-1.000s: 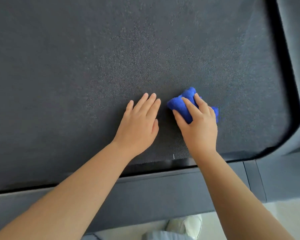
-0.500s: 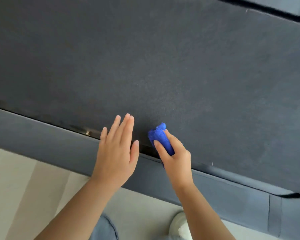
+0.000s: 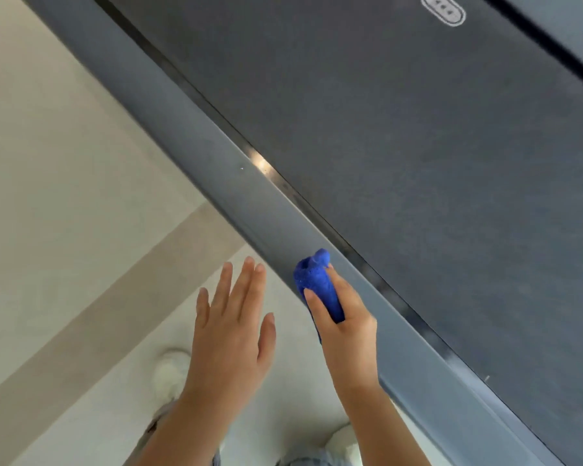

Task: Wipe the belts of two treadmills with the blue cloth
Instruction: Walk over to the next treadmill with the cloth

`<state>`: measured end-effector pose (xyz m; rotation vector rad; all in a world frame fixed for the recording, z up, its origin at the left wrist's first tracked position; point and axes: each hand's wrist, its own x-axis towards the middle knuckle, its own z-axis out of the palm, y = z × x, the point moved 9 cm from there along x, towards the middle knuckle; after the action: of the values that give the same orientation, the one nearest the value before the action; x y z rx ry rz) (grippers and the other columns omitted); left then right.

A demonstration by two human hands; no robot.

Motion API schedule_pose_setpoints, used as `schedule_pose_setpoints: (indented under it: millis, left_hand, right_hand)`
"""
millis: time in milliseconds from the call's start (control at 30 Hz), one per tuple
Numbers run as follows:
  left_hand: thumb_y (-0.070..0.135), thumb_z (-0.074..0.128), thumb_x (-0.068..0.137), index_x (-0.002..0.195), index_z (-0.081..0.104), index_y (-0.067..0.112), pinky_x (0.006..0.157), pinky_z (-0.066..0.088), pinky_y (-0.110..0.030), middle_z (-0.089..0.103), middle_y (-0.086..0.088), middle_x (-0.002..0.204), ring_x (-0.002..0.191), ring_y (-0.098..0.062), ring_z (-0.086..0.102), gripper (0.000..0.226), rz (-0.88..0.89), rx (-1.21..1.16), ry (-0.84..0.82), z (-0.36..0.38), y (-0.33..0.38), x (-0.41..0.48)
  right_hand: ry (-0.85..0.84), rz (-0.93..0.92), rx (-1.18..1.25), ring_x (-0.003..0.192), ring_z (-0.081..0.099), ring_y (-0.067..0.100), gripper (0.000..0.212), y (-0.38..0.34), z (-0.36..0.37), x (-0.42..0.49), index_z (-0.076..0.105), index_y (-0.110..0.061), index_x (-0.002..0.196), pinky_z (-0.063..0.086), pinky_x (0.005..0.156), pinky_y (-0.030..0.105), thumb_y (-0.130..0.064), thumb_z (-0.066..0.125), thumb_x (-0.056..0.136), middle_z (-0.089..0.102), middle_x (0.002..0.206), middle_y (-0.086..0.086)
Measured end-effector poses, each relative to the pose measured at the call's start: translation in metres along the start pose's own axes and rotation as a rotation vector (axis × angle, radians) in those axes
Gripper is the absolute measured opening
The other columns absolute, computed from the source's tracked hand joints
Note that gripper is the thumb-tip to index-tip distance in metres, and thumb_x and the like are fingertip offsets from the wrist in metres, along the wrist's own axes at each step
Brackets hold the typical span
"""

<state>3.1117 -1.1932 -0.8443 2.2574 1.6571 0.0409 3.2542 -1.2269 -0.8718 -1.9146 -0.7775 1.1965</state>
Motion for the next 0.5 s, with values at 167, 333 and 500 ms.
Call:
schedule_pose_setpoints:
  millis: [167,333,500]
  left_hand:
    - [0.026,0.033,0.086,0.137,0.033,0.008,0.095,0.033,-0.061,0.044,-0.011,0.141,0.132,-0.028,0.028,0.054,-0.088,-0.03,0.08,-0.053,-0.037,-0.006]
    - [0.026,0.033,0.087,0.138,0.031,0.009,0.099,0.021,-0.057,0.04,-0.011,0.144,0.134,-0.027,0.025,0.053,-0.186,-0.081,0.144,-0.105,-0.065,-0.015]
    - [0.027,0.032,0.087,0.138,0.031,0.008,0.099,0.023,-0.06,0.036,-0.011,0.147,0.135,-0.033,0.03,0.055,-0.329,-0.102,0.2,-0.156,-0.097,-0.03]
  right_hand:
    - [-0.087,-0.121,-0.101,0.123,0.045,-0.002,0.04,-0.053,0.044,-0.016,0.056,-0.052,0.114,0.041,0.102,0.03,-0.048,0.057,0.074,0.056,0.13,-0.015]
    - [-0.1,-0.238,-0.149,0.124,0.047,0.003,0.054,-0.118,0.072,-0.036,0.04,-0.047,0.126,0.043,0.102,0.035,-0.055,0.049,0.074,0.055,0.131,-0.013]
    - [-0.118,-0.361,-0.202,0.122,0.051,0.009,0.042,-0.183,0.094,-0.055,0.057,-0.043,0.12,0.039,0.104,0.025,-0.043,0.059,0.078,0.057,0.131,-0.009]
